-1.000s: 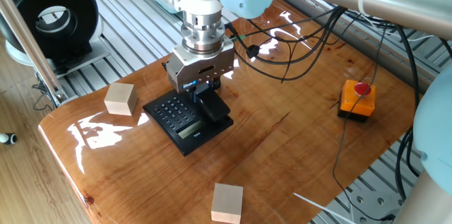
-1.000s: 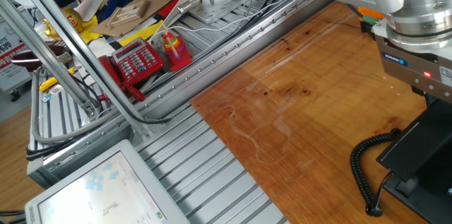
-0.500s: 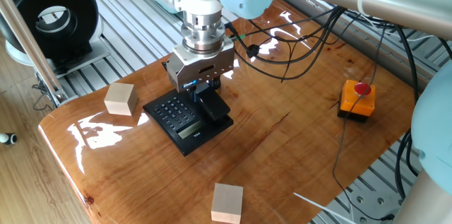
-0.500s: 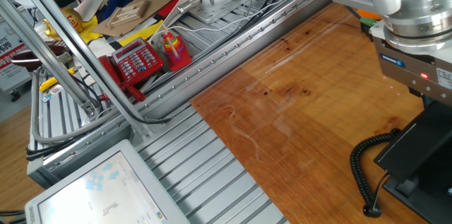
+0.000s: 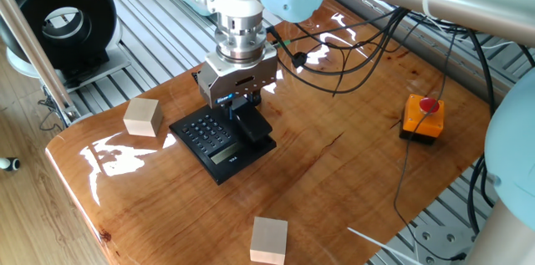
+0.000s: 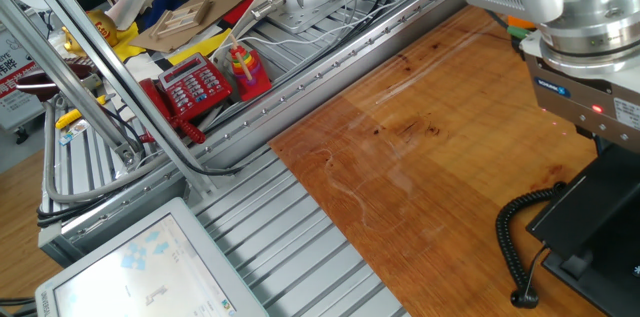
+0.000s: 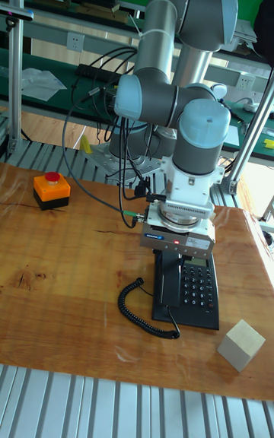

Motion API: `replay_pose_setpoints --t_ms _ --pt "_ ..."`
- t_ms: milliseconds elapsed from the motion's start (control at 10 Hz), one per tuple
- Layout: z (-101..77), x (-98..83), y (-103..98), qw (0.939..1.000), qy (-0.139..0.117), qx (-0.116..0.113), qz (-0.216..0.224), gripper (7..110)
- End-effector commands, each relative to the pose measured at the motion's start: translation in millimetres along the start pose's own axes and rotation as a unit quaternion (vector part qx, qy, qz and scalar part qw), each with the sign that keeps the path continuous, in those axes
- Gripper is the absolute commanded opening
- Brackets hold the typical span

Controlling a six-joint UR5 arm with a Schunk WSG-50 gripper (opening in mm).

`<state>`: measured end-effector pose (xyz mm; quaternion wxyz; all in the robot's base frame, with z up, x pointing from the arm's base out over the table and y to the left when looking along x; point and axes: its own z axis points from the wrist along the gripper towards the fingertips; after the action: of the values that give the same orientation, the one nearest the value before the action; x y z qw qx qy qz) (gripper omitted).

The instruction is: Place the handset of the telephone on the corresponding phone cradle

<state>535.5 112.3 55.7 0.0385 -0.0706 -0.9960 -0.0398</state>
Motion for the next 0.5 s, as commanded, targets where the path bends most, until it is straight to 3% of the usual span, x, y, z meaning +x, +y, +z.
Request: replay_pose_setpoints --t_ms 0,400 --pt "-2.2 -1.3 1.0 1.0000 0.000 -0.007 0.005 7" --pt "-2.5 -2.8 1.6 0.9999 -0.001 -0.011 0.007 7"
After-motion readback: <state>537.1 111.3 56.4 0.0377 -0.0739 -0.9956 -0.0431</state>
